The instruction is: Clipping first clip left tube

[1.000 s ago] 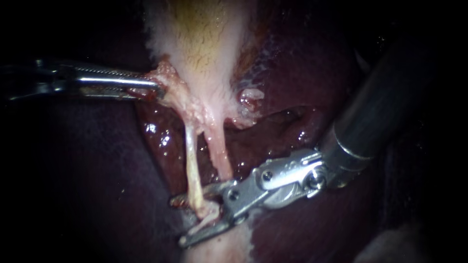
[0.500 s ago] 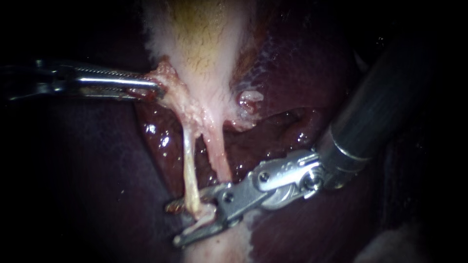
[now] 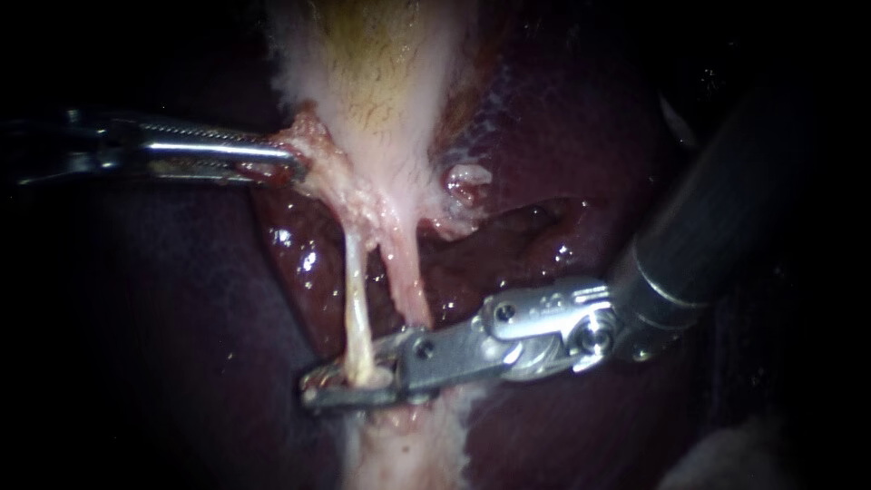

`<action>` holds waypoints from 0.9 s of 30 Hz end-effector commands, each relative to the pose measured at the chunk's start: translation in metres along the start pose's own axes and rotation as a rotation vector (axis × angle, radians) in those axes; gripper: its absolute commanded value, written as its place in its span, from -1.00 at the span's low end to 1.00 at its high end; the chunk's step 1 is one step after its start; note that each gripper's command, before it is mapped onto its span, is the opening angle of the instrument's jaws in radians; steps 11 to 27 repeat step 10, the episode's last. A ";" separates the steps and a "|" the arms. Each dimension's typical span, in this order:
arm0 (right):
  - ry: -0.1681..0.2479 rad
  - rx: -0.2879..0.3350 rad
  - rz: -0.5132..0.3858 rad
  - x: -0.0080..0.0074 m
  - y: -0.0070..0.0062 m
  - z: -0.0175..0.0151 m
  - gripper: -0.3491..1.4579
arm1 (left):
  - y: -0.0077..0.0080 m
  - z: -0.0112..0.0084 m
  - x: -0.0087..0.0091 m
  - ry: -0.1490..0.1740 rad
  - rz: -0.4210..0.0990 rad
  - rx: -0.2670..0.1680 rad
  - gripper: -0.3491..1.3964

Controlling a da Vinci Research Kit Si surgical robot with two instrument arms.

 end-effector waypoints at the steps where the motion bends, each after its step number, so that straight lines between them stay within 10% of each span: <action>1: -0.001 0.002 0.001 -0.0001 0.0001 0.0000 -1.00 | 0.0000 0.0000 0.0000 0.000 0.000 0.000 -1.00; 27: -0.001 0.002 0.013 -0.0002 0.0001 -0.0001 -1.00 | -0.0001 0.0000 0.0000 0.000 0.000 0.000 -1.00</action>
